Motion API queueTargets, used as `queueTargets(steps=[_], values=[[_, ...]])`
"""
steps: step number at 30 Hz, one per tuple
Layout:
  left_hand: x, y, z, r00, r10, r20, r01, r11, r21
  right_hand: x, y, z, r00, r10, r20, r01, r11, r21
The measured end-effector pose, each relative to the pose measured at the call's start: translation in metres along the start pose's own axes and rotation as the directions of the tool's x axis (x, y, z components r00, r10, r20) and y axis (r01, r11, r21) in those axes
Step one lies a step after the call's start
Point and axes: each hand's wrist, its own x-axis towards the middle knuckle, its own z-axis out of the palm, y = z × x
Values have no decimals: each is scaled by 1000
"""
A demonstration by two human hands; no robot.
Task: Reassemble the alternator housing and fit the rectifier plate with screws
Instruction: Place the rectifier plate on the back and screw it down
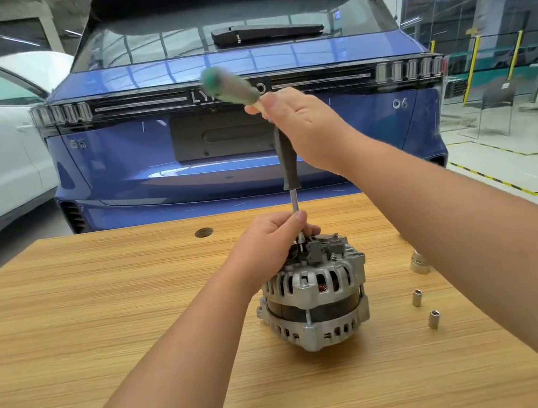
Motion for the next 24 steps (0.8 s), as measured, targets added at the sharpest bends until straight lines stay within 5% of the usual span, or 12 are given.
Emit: queueTargets(steps=[4,10,13,17,20,24], values=[[0,0,0,1000,-6,-10,6,1000,0,12,-12,-7,998,31,55,-18,976,-218],[0,1,0,1000,6,8,-6,1000,-3,48,-36,-1,959,275,72,-197,825,-529],[1,-1,-1,1000,25,18,-25,1000,-4,57,-36,0,831,541,131,-512,835,-202],[4,-3,0,999,30,19,-30,1000,3,50,-24,-3,639,698,324,-761,511,399],[4,-4,0,999,37,27,-37,999,16,40,-14,-6,619,662,423,-699,216,682],[4,-3,0,999,37,24,-38,999,30,23,-3,-7,629,701,335,-471,0,882]])
